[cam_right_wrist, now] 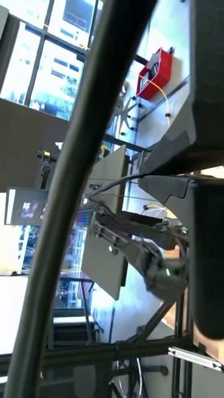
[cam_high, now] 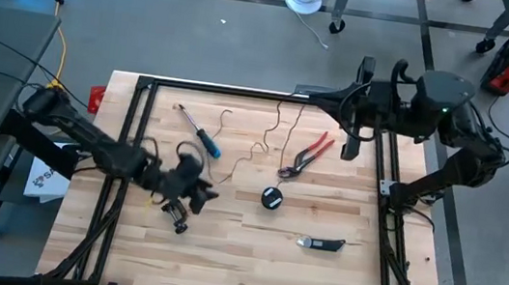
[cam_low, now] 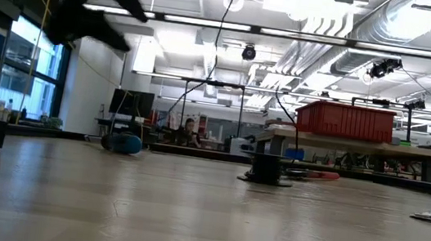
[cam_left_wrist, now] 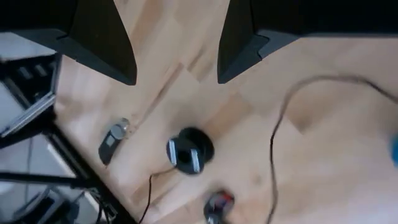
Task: Coil cords
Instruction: Uncoil the black wire from the black spool
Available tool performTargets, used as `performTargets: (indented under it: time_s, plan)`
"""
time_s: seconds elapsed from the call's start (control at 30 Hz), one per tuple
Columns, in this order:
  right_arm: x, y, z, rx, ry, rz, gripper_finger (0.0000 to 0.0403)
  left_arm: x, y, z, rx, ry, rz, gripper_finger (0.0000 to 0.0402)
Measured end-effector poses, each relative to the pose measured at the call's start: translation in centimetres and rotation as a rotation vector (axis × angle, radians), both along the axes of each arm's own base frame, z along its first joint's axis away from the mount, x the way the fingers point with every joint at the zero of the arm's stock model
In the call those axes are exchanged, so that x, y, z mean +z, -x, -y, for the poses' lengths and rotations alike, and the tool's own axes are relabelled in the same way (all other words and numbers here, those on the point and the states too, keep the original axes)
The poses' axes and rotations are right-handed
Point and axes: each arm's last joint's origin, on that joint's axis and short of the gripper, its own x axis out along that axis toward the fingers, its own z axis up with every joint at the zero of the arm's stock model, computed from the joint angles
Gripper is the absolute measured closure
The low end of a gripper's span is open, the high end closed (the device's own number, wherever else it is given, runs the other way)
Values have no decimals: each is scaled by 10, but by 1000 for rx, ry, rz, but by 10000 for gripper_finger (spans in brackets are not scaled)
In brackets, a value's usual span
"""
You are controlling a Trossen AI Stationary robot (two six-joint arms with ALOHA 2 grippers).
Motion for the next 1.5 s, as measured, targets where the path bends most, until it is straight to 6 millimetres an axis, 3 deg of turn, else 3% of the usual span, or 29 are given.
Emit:
performTargets:
  time_s: [0.1, 0.2, 0.53, 0.63, 0.73, 0.97, 1.23, 1.5]
  plan:
    - [0, 0, 3, -13, 1, -1, 403, -21, -1, 9, 18, 36, -43, 189]
    - [-1, -3, 7, -30, 2, -4, 403, -36, -18, 15, -28, 62, -64, 196]
    - [-7, -15, 26, -97, -5, -25, 403, -37, -93, 34, -291, -130, -82, 202]
    - [-8, -17, 32, -120, -5, -30, 403, -48, -111, 29, -292, -161, -106, 202]
    - [-9, -19, 34, -128, -9, -34, 403, -63, -123, 18, -179, -160, -129, 202]
    - [-9, -20, 34, -119, -10, -35, 403, -77, -149, 5, 120, -31, 100, 202]
    - [-9, -20, 34, -120, -10, -35, 403, -92, -166, -1, 149, 19, 209, 202]
    - [-9, -20, 34, -116, -10, -35, 403, -81, -185, -22, 101, -129, 209, 202]
